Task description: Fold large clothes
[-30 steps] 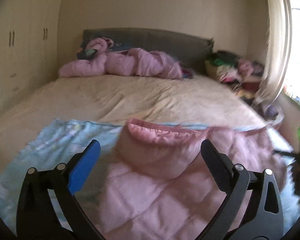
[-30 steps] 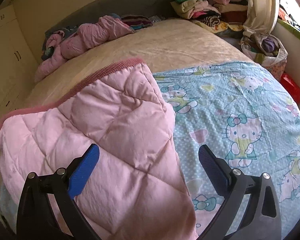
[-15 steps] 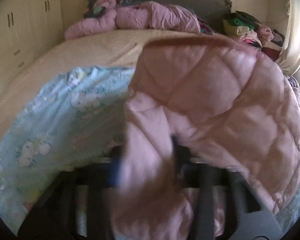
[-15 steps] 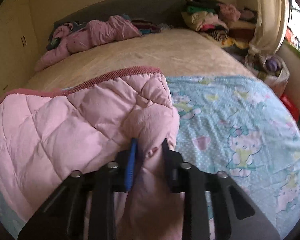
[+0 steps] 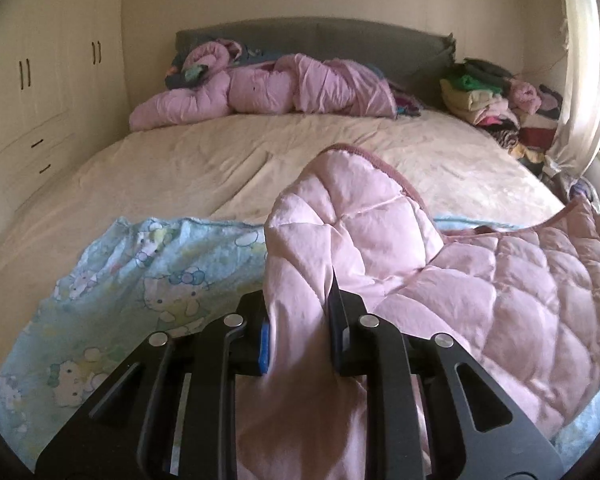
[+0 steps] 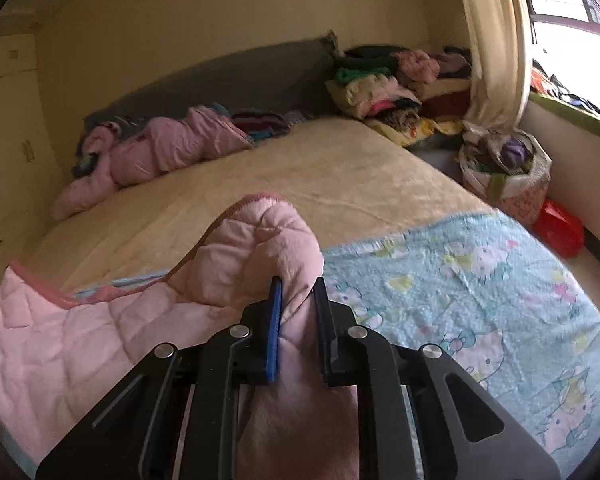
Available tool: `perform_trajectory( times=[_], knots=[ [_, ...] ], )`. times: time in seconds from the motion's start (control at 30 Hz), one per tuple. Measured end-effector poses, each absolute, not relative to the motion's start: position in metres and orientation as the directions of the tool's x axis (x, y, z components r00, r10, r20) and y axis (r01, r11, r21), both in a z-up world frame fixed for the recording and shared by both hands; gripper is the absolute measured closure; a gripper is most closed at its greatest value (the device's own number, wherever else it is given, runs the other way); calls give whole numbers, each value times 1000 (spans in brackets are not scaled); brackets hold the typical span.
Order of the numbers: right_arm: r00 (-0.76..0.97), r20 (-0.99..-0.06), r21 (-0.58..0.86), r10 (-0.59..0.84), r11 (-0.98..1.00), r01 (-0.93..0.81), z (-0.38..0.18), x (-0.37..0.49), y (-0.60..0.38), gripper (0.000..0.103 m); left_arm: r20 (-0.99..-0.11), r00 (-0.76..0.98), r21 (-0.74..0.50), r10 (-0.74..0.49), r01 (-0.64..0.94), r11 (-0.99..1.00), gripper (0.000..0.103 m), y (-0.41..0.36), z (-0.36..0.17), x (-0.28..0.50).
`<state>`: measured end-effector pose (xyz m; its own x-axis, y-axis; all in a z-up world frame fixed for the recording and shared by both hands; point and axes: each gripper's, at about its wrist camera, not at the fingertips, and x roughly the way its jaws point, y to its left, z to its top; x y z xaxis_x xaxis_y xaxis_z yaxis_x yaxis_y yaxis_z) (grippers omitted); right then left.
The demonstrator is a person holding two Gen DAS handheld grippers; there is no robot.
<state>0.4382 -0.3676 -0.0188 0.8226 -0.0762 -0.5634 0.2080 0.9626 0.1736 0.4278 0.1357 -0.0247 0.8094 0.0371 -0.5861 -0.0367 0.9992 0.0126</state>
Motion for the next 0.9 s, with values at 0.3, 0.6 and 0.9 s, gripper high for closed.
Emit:
perform_trajectory(
  times=[0.3, 0.6, 0.9],
  knots=[
    [730, -671, 129, -127, 950, 284, -78, 461, -369, 89, -641, 765, 35, 62, -52, 998, 88, 139, -62, 453],
    [650, -753, 134, -101, 944, 302, -116, 474, -374, 83, -695, 716, 37, 69, -60, 998, 82, 140, -91, 466],
    [613, -766, 144, -195, 877, 459, -113, 441, -391, 4, -698, 705, 41, 125, -134, 990, 37, 157, -95, 448]
  ],
)
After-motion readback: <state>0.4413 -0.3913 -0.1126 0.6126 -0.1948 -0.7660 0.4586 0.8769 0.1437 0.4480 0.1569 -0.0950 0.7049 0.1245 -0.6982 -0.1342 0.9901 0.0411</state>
